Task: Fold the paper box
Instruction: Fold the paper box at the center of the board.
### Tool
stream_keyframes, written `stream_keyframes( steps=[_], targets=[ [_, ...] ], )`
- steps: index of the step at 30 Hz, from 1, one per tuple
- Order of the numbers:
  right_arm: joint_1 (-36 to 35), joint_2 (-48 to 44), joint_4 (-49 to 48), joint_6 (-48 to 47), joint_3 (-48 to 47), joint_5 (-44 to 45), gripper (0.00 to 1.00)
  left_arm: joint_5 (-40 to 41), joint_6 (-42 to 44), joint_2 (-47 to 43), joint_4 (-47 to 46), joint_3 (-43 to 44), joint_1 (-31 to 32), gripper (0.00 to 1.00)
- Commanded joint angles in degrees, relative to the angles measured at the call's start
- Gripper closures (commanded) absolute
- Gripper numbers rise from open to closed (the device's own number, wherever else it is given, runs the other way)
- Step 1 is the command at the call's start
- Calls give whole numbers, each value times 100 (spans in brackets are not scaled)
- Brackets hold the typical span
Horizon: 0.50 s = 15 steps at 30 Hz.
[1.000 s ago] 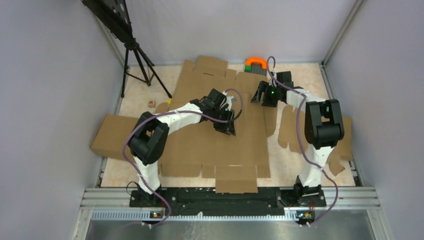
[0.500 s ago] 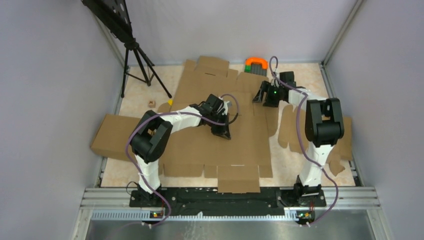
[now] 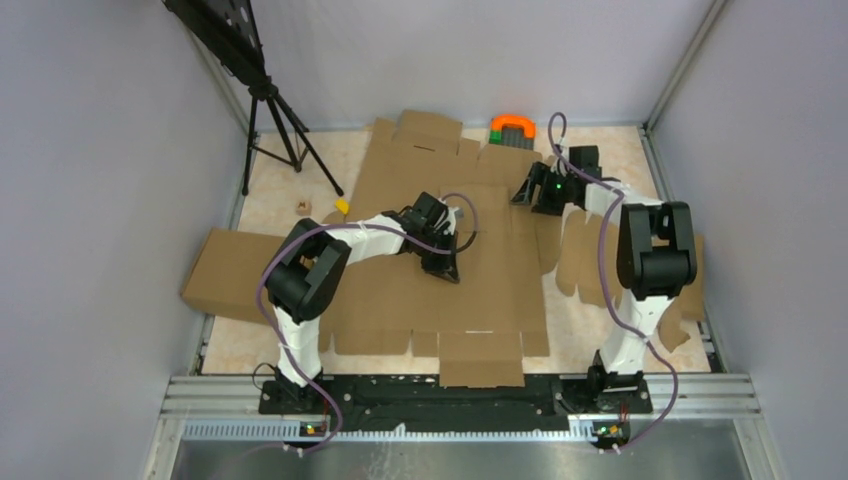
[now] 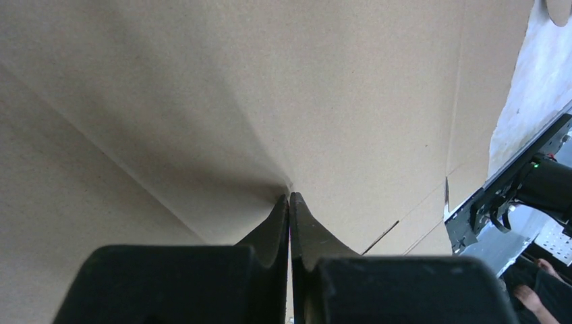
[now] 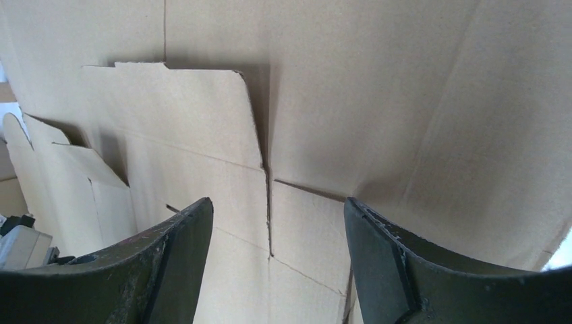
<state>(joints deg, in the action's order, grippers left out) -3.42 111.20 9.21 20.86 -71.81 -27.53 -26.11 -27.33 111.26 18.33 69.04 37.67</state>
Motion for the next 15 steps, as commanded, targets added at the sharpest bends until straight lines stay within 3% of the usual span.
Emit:
stream_keyframes(
  steps=[1, 6, 15],
  targets=[
    [178, -412, 26, 8, 49, 49, 30, 149, 340, 99, -7, -49, -5, 100],
    [247, -387, 63, 16, 260, -23, 30, 291, 691, 154, 36, -10, -5, 100],
    [247, -357, -304, 221, 655, -893, 35, 129, 747, 240, -245, -91, 3, 100]
  ],
)
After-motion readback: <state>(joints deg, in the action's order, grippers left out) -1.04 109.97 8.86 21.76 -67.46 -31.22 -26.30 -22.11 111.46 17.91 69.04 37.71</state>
